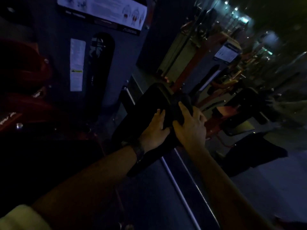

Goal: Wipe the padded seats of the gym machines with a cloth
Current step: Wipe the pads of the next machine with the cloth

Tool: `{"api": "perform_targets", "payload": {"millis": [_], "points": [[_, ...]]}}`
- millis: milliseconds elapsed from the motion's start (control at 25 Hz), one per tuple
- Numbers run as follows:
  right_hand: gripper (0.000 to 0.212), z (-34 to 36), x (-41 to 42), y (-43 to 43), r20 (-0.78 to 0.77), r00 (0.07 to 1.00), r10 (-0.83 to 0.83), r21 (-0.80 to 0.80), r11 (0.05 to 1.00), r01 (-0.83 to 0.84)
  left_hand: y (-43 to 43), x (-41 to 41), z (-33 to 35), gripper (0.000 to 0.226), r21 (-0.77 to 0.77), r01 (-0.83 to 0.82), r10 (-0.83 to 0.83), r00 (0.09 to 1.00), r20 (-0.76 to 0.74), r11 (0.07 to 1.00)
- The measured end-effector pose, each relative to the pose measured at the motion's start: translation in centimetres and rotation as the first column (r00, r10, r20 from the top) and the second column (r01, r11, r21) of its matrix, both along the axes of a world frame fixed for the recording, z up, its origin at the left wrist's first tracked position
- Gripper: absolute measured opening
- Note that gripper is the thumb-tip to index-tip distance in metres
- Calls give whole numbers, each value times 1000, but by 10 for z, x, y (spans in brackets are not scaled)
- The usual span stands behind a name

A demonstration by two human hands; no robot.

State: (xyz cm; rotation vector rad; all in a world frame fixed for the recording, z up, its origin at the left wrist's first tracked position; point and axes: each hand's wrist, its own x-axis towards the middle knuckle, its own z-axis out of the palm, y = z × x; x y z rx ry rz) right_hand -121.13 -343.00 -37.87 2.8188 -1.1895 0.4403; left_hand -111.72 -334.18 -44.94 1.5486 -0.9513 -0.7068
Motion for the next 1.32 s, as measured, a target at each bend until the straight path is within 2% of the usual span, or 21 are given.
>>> {"api": "perform_targets", "payload": {"millis": [80, 160, 240, 280, 400, 520, 600, 720, 800, 1000, 1120, 1200, 1320], "points": [[69, 9, 9, -20, -44, 997, 66, 75, 995, -63, -9, -8, 4, 74, -30, -36, 36, 999, 14, 999], [68, 16, 22, -42, -91, 986, 137, 117, 985, -126, -15, -15, 8, 71, -65, -80, 75, 995, -73, 995], [67, 23, 43, -62, -89, 973, 214, 207, 959, -192, -22, -22, 11, 80, -67, -159, 148, 978, -148, 985], [67, 26, 54, -70, -79, 967, 241, 263, 941, -213, -26, -25, 10, 91, -45, -172, 167, 980, -104, 984], [66, 31, 62, -73, -28, 962, 271, 312, 917, -249, -43, -30, 3, 126, 99, -181, 151, 956, 250, 978], [62, 18, 23, -59, 1, 935, 354, 176, 921, -349, -60, -50, 2, 126, 108, -319, 254, 883, 393, 942], [60, 18, 22, -70, 22, 906, 424, 222, 881, -418, -64, -56, 4, 124, 92, -379, 296, 833, 468, 921], [65, 33, 76, -105, 32, 863, 505, 398, 785, -474, -62, -58, 17, 146, 181, -392, 313, 882, 352, 902], [66, 41, 96, -114, 85, 852, 516, 490, 723, -487, -61, -59, 16, 146, 208, -385, 300, 889, 346, 899], [61, 14, 44, -118, 193, 842, 503, 419, 734, -535, -62, -57, 9, 144, 205, -371, 293, 898, 327, 906], [59, 27, 80, -126, 162, 847, 506, 453, 725, -519, -62, -55, 6, 144, 188, -372, 306, 902, 303, 909], [51, 40, 107, -125, 186, 825, 533, 493, 676, -548, -61, -53, 4, 144, 196, -365, 299, 906, 298, 910], [54, 30, 90, -126, 195, 807, 558, 470, 669, -576, -60, -52, 1, 144, 197, -367, 297, 903, 311, 909]]}}
